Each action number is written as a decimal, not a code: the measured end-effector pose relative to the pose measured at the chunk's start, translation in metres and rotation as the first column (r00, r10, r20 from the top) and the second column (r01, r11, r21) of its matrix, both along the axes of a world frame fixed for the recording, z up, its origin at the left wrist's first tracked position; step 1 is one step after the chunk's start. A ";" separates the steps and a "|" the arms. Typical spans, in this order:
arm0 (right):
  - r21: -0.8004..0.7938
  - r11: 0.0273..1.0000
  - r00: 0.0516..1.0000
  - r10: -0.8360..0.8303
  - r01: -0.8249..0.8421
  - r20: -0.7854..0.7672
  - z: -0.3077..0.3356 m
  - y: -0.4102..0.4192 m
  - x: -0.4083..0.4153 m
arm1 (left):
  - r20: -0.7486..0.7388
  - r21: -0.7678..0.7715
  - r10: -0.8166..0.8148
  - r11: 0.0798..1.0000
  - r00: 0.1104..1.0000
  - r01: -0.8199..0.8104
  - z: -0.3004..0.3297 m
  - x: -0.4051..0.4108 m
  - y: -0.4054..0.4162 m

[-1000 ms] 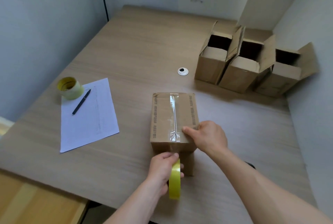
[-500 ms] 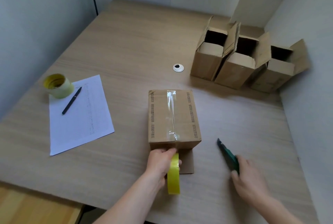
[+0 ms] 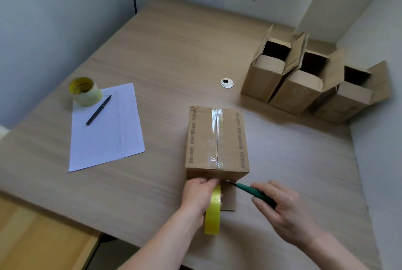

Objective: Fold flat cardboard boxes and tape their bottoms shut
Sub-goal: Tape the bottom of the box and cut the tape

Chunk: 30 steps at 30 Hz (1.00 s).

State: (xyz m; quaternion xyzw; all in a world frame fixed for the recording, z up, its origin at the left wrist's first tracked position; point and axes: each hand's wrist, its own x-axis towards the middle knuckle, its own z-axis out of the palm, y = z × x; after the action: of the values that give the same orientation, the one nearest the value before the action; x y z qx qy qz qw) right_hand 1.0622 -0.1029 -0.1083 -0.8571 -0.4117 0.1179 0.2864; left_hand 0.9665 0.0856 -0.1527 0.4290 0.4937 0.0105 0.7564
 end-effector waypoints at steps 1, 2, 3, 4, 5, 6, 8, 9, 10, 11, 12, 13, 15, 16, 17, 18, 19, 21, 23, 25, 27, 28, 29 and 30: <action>-0.020 1.000 1.000 0.005 -0.005 0.006 0.001 0.004 0.002 | -0.007 0.013 0.006 1.000 1.000 -0.005 0.000 0.000 -0.001; -0.036 0.999 1.000 0.012 -0.011 0.014 0.002 0.007 0.003 | -0.018 0.028 0.011 1.000 1.000 -0.010 0.000 -0.001 -0.001; -0.052 0.998 0.999 0.022 -0.021 0.026 0.002 0.011 0.004 | -0.027 0.041 0.018 0.999 0.999 -0.016 0.000 -0.001 -0.001; -0.074 0.997 0.998 0.037 -0.034 0.044 0.002 0.014 0.006 | -0.032 0.054 0.023 0.998 0.999 -0.021 0.001 -0.001 -0.002; -0.103 0.993 0.996 0.057 -0.050 0.067 0.003 0.018 0.007 | -0.036 0.069 0.026 0.997 0.999 -0.023 0.003 -0.001 -0.002; -0.135 0.989 0.993 0.077 -0.065 0.087 0.003 0.021 0.009 | -0.041 0.081 0.028 0.996 0.999 -0.024 0.005 -0.001 -0.002; -0.181 0.981 0.990 0.089 -0.068 0.114 0.000 0.023 0.014 | -0.053 0.093 0.039 0.995 0.998 -0.034 0.006 0.000 -0.003; -0.197 0.978 0.988 0.090 -0.065 0.123 -0.001 0.021 0.017 | -0.055 0.082 0.055 0.995 0.997 -0.051 0.006 0.000 -0.003; -0.208 0.976 0.988 0.086 -0.058 0.128 -0.004 0.016 0.018 | -0.060 0.070 0.068 0.995 0.996 -0.064 0.005 0.001 -0.002; -0.214 0.976 0.990 0.072 -0.044 0.123 -0.008 0.009 0.020 | -0.070 0.060 0.073 0.996 0.995 -0.069 0.004 0.001 -0.002; -0.218 0.976 0.993 0.041 -0.016 0.113 -0.013 -0.003 0.022 | -0.078 0.050 0.070 0.997 0.994 -0.066 0.003 0.001 -0.001; -0.225 0.974 0.994 -0.011 0.035 0.108 -0.020 -0.016 0.024 | -0.085 0.040 0.064 0.997 0.994 -0.061 0.001 0.001 0.000; -0.276 0.940 0.979 -0.180 0.201 0.099 -0.033 -0.044 0.027 | -0.092 0.024 0.049 0.999 0.995 -0.047 0.003 0.001 0.000; -0.305 0.904 0.954 -0.283 0.299 0.097 -0.038 -0.052 0.029 | -0.089 0.016 0.041 0.999 0.995 -0.040 0.005 0.000 0.000; -0.332 0.862 0.923 -0.372 0.383 0.096 -0.042 -0.056 0.030 | -0.083 0.010 0.030 1.000 0.996 -0.029 0.007 0.000 -0.001; -0.361 0.826 0.898 -0.429 0.433 0.096 -0.046 -0.056 0.029 | -0.077 0.007 0.012 1.000 0.997 -0.012 0.010 -0.001 -0.002; -0.356 0.815 0.887 -0.450 0.457 0.107 -0.048 -0.052 0.027 | -0.070 0.006 -0.009 1.000 0.998 0.009 0.014 -0.003 -0.003; -0.210 0.843 0.868 -0.480 0.496 0.124 -0.047 -0.039 0.018 | -0.051 0.011 -0.053 0.998 0.997 0.054 0.022 -0.007 -0.008; -0.017 0.846 0.833 -0.529 0.533 -0.164 -0.031 -0.017 -0.003 | -0.044 0.045 -0.113 0.992 0.993 0.115 0.030 -0.014 -0.014; 0.015 0.843 0.650 -0.403 0.538 -0.644 -0.020 0.006 -0.027 | -0.041 0.051 -0.201 0.978 0.979 0.203 0.036 -0.022 -0.023; -0.027 0.866 0.437 -0.278 0.498 -0.855 -0.019 0.021 -0.046 | -0.016 -0.013 -0.274 0.962 0.962 0.274 0.042 -0.027 -0.031; -0.038 0.866 0.378 -0.256 0.498 -0.890 -0.020 0.026 -0.052 | 0.007 -0.036 -0.290 0.956 0.957 0.290 0.044 -0.029 -0.033; -0.045 0.855 0.332 -0.248 0.516 -0.910 -0.020 0.030 -0.056 | 0.036 -0.028 -0.295 0.955 0.955 0.296 0.044 -0.031 -0.035; -0.053 0.836 0.292 -0.250 0.546 -0.923 -0.020 0.033 -0.059 | 0.051 0.033 -0.322 0.947 0.945 0.321 0.042 -0.032 -0.036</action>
State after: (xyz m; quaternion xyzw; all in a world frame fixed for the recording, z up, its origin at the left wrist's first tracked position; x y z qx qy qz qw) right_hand 1.0035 -0.0701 -0.1281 -0.6795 0.0276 0.4268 0.5961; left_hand 0.9347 0.0493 -0.1106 0.5125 0.3960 -0.0950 0.7560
